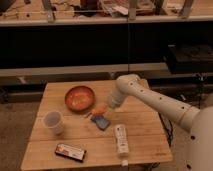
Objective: Place the pepper on the white sponge
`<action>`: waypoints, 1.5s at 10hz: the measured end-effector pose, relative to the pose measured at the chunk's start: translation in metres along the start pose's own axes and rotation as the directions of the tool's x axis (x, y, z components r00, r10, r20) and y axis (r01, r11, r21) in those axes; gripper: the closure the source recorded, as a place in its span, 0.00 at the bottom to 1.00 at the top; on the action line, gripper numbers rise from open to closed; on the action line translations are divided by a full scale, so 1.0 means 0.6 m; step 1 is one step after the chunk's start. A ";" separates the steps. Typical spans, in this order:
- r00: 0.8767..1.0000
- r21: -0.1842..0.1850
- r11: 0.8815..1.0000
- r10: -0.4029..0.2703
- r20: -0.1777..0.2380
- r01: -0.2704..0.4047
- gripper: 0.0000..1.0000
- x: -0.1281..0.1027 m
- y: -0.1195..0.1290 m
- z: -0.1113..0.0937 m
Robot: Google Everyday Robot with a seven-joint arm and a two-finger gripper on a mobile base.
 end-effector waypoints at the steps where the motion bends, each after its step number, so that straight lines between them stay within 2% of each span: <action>1: 1.000 0.000 1.000 0.000 0.001 0.000 0.80 0.000 0.000 0.000; 15: 1.000 0.000 1.000 0.005 0.009 -0.005 0.80 -0.003 0.006 0.005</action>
